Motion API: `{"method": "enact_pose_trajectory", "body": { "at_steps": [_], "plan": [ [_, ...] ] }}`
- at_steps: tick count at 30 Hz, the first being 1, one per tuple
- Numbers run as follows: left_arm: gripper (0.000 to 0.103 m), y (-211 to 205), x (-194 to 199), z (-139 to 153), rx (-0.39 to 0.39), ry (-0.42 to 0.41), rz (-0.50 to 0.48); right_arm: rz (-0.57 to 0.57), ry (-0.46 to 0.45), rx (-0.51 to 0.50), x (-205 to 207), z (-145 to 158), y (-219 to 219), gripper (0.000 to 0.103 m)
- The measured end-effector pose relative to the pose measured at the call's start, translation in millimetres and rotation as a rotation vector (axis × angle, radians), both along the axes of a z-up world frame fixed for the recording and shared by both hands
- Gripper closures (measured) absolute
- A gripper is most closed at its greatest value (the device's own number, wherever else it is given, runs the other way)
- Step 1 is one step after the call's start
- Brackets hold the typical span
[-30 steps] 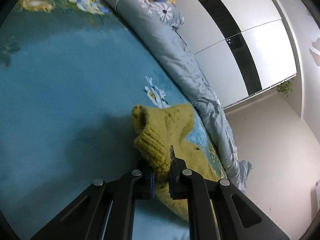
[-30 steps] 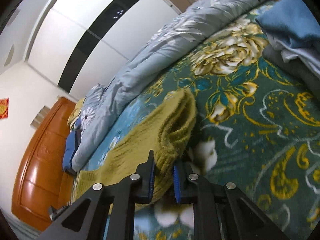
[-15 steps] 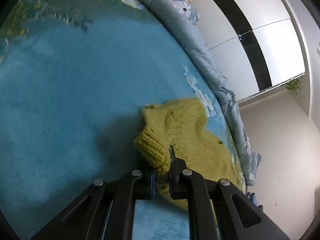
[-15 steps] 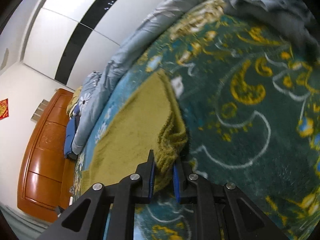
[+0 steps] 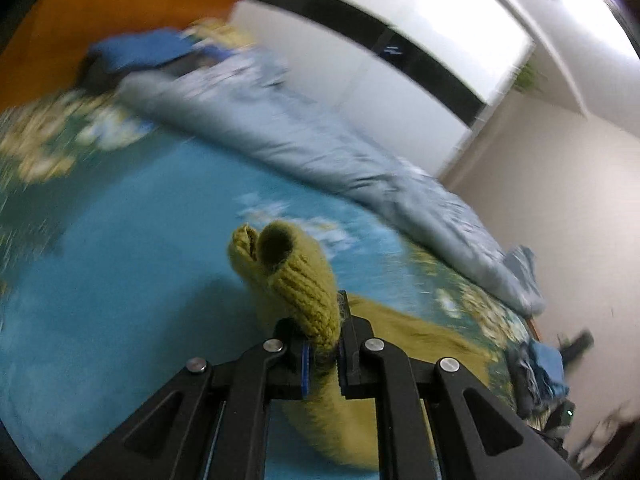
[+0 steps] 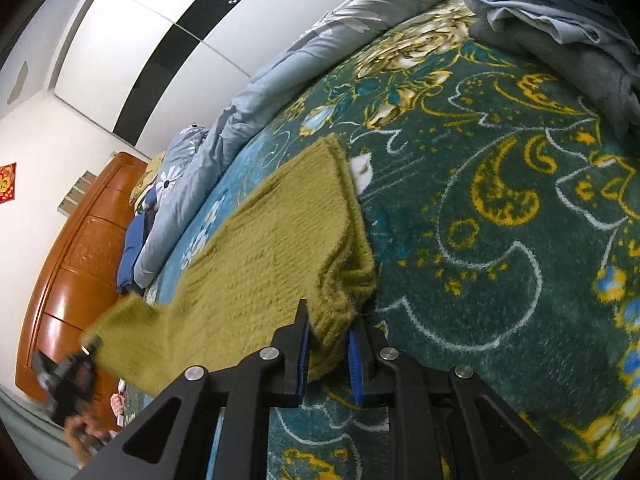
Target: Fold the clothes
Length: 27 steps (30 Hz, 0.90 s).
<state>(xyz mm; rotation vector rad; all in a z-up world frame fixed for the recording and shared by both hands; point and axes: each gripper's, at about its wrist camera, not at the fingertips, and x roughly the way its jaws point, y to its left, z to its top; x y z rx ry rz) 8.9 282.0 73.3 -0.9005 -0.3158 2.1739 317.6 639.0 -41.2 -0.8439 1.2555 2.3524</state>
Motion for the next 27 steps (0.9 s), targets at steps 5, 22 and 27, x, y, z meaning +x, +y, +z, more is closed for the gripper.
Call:
{"method": "enact_pose_trajectory", "body": {
  "at_steps": [5, 22, 27],
  "plan": [
    [0.093, 72, 49, 39, 0.004, 0.119, -0.211, 0.021, 0.003, 0.016, 0, 2, 0, 0.084],
    [0.09, 163, 140, -80, -0.275, -0.017, -0.546, 0.043, 0.011, 0.012, 4, -5, 0, 0.083],
    [0.08, 157, 150, -70, -0.241, 0.007, -0.576, 0.04, 0.01, 0.008, 4, -7, 1, 0.083]
  ]
}}
